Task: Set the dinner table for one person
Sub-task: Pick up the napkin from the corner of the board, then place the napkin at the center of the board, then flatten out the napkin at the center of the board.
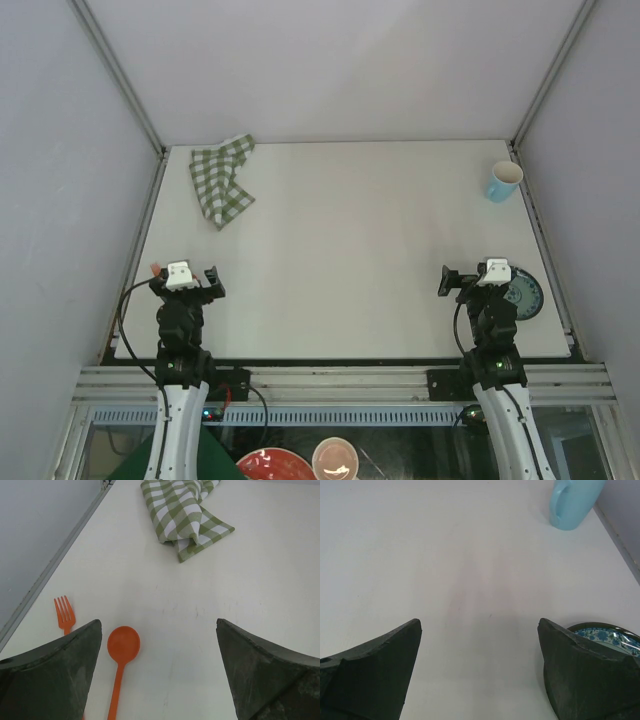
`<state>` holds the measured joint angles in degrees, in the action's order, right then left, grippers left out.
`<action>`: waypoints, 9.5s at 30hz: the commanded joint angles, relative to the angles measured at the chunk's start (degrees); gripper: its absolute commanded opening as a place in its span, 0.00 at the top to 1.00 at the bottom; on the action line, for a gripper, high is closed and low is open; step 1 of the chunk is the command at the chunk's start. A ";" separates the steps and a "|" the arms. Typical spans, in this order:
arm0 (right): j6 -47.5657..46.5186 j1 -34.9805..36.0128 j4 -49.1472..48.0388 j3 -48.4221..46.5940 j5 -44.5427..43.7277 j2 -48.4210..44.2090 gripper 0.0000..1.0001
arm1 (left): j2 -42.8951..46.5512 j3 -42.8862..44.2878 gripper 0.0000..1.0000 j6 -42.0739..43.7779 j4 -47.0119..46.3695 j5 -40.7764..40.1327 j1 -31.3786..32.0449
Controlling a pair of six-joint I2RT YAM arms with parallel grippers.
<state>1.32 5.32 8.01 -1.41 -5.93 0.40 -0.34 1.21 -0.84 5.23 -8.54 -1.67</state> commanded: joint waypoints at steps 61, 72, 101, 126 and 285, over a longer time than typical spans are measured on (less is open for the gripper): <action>-20.33 12.51 43.18 -78.30 5.09 69.97 0.00 | -107.32 96.46 0.00 18.08 37.75 -5.66 6.69; -20.92 13.10 43.75 -79.04 9.00 66.74 0.07 | -117.59 101.63 0.18 17.54 40.22 -10.32 7.59; -18.85 14.14 47.12 -73.12 12.78 65.13 0.50 | -108.06 108.60 1.00 21.74 42.13 -14.54 24.94; -18.81 6.46 50.65 -68.20 17.16 53.79 0.60 | -110.26 134.45 1.00 18.84 48.21 -11.44 48.46; -23.80 17.20 57.82 -65.92 33.03 65.82 0.46 | -114.52 61.71 0.35 -23.39 -37.08 55.44 20.13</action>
<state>-21.39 22.94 66.32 -65.21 25.41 67.72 -114.54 59.20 -26.35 -33.26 46.85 18.39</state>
